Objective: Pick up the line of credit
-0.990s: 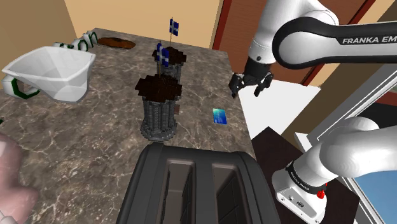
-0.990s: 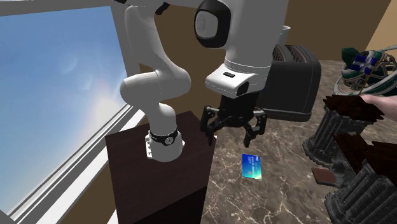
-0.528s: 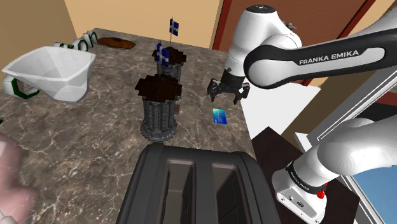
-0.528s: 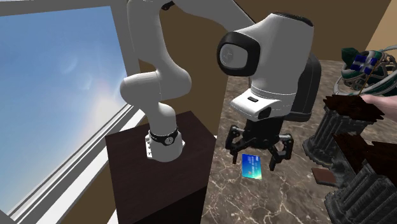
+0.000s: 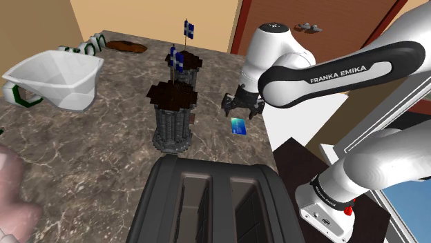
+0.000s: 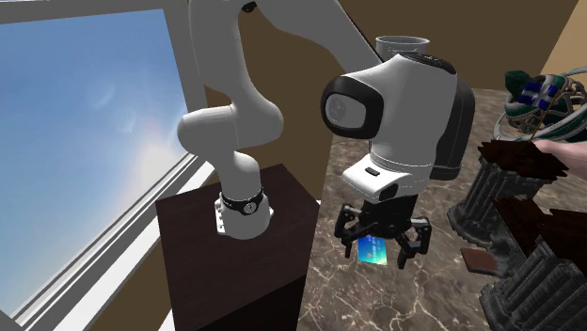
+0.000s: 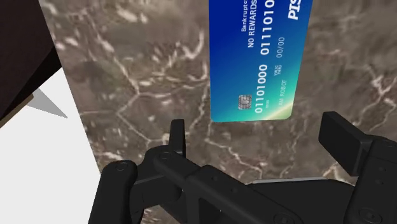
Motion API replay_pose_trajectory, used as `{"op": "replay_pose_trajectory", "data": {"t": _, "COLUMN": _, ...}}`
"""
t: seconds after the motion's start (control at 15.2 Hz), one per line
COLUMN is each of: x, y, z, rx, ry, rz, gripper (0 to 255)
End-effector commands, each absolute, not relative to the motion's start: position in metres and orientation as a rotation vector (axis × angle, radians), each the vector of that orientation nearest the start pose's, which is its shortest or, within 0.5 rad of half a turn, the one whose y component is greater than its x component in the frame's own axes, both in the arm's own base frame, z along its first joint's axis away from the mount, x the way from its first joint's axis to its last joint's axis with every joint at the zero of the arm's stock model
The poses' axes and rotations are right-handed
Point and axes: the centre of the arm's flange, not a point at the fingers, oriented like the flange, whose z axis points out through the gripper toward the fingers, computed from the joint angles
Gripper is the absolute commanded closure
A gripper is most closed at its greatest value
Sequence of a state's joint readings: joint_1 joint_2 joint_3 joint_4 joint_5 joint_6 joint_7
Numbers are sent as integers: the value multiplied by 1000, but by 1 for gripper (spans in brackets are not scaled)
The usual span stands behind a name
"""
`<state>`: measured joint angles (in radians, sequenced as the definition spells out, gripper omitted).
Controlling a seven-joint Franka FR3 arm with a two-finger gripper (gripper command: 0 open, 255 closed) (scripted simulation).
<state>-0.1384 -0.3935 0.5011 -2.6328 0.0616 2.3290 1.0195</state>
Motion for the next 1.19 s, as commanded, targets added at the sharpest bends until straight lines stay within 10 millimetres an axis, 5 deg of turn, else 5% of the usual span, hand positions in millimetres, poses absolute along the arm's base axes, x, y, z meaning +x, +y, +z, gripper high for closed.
{"op": "replay_pose_trajectory", "data": {"t": 0.0, "x": 382, "y": 139, "z": 364, "rx": -3003, "ry": 1142, "rz": -203, "gripper": 0}}
{"op": "replay_pose_trajectory", "data": {"t": 0.07, "x": 382, "y": 139, "z": 364, "rx": -3003, "ry": 1142, "rz": -203, "gripper": 255}}
{"op": "replay_pose_trajectory", "data": {"t": 0.66, "x": 382, "y": 139, "z": 364, "rx": -3003, "ry": 1142, "rz": -203, "gripper": 255}}
{"op": "replay_pose_trajectory", "data": {"t": 1.12, "x": 382, "y": 139, "z": 401, "rx": -3003, "ry": 1142, "rz": -203, "gripper": 255}}
